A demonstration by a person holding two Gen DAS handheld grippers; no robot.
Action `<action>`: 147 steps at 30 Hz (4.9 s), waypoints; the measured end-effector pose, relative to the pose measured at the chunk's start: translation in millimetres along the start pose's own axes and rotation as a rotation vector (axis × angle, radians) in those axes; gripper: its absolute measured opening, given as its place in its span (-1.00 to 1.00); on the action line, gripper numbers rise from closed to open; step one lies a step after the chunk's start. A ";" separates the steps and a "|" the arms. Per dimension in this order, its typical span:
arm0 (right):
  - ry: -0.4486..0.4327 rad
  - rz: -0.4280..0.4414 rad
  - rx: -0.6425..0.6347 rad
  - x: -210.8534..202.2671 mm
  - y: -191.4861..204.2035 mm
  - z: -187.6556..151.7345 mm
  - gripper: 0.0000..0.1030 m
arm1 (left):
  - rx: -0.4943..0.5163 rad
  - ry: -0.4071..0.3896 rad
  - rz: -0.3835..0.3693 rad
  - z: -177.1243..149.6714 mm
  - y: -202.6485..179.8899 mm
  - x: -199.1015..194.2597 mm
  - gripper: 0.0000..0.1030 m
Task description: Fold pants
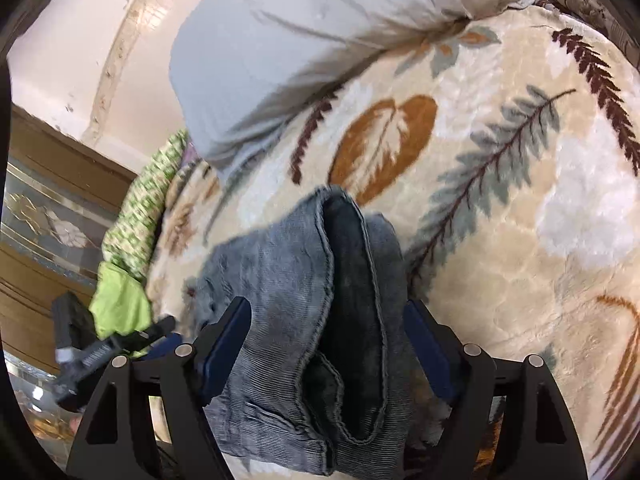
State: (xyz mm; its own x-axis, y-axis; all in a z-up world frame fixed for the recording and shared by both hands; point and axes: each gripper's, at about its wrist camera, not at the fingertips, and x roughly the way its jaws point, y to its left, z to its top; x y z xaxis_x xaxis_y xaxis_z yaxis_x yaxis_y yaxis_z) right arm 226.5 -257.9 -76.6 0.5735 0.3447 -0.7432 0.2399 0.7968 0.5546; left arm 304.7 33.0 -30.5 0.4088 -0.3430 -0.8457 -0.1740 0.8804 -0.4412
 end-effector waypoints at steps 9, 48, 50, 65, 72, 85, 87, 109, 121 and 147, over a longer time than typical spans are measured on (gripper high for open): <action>0.081 -0.060 0.031 35.1 -15.3 0.1 0.56 | -0.099 0.038 -0.041 7.6 22.8 29.9 0.22; 0.129 -0.235 -0.141 7.9 11.0 -83.9 -0.35 | -0.135 0.016 -0.075 -90.4 30.8 -0.2 -0.28; 0.112 -0.216 -0.142 -2.1 14.2 -85.6 -0.59 | -0.094 -0.008 -0.063 -93.0 22.6 -7.0 -0.48; 0.060 -0.188 -0.075 -31.2 7.9 -81.5 0.00 | -0.040 -0.027 -0.007 -104.2 16.3 -34.4 -0.31; -0.013 -0.087 -0.107 -64.2 21.4 -98.9 -0.04 | -0.007 -0.049 0.000 -135.1 15.9 -64.5 -0.08; 0.055 -0.254 -0.219 -15.7 40.7 -106.9 -0.86 | 0.143 -0.105 0.183 -147.4 -18.8 -56.0 -0.14; 0.018 -0.242 -0.240 -30.9 48.4 -108.3 -0.87 | 0.167 -0.114 0.197 -147.2 -20.1 -55.2 -0.18; 0.001 -0.268 -0.179 -48.4 43.9 -120.8 0.02 | 0.265 -0.218 0.202 -149.6 -25.5 -80.3 0.01; -0.168 -0.312 -0.228 -107.7 64.1 -158.0 0.37 | 0.312 -0.502 0.253 -212.3 -34.0 -139.1 0.37; -0.238 -0.336 -0.359 -125.9 94.4 -185.6 0.46 | 0.315 -0.433 0.301 -244.0 -29.7 -153.6 0.52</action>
State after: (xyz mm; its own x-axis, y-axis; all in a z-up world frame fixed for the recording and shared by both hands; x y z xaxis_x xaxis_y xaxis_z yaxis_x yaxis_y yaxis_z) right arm 31.5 -134.0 -0.1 0.6830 -0.0466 -0.7290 0.1815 0.9775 0.1075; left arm 28.5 -20.3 39.3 0.7213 0.0416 -0.6914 -0.0924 0.9951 -0.0365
